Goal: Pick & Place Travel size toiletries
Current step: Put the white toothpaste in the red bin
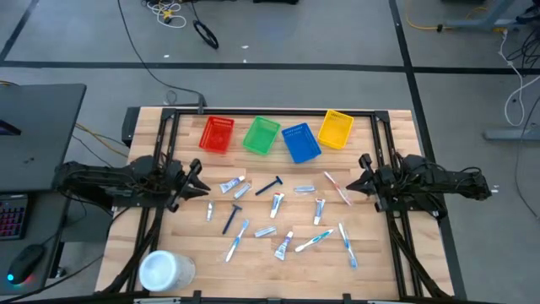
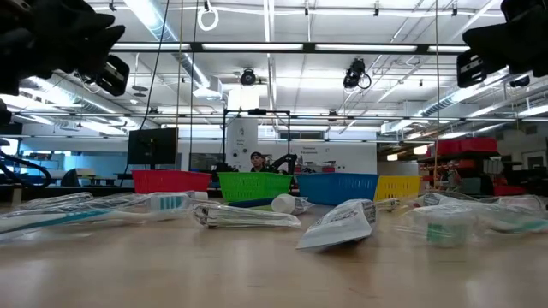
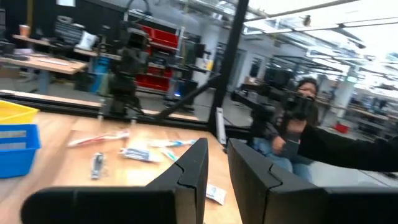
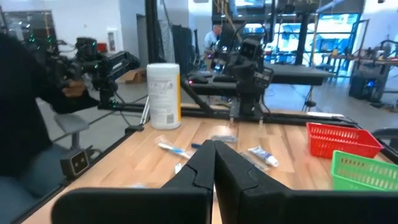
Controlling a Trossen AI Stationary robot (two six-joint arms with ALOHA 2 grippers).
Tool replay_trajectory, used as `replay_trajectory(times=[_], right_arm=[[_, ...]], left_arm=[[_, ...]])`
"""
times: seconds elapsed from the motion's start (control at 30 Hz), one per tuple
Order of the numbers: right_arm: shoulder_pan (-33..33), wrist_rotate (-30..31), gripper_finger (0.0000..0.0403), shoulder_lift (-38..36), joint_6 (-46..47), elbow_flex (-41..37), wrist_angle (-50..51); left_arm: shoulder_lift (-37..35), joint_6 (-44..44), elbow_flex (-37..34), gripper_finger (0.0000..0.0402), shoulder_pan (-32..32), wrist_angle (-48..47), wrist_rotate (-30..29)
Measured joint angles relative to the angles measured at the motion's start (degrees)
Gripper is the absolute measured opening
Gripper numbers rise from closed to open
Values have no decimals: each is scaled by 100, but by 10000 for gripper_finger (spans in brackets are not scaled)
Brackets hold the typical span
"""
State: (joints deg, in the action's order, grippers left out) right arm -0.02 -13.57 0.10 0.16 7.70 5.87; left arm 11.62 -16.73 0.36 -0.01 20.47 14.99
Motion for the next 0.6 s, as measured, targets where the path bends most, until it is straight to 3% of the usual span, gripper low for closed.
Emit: replay_trajectory(times=[0.33, 0.6], right_arm=[[1, -3, 9, 0, 245, 0, -379], [1, -6, 9, 0, 412, 0, -671]], left_arm=[[0, -128, 1, 121, -1, -60, -950], [22, -70, 1, 155, -2, -56, -1286]])
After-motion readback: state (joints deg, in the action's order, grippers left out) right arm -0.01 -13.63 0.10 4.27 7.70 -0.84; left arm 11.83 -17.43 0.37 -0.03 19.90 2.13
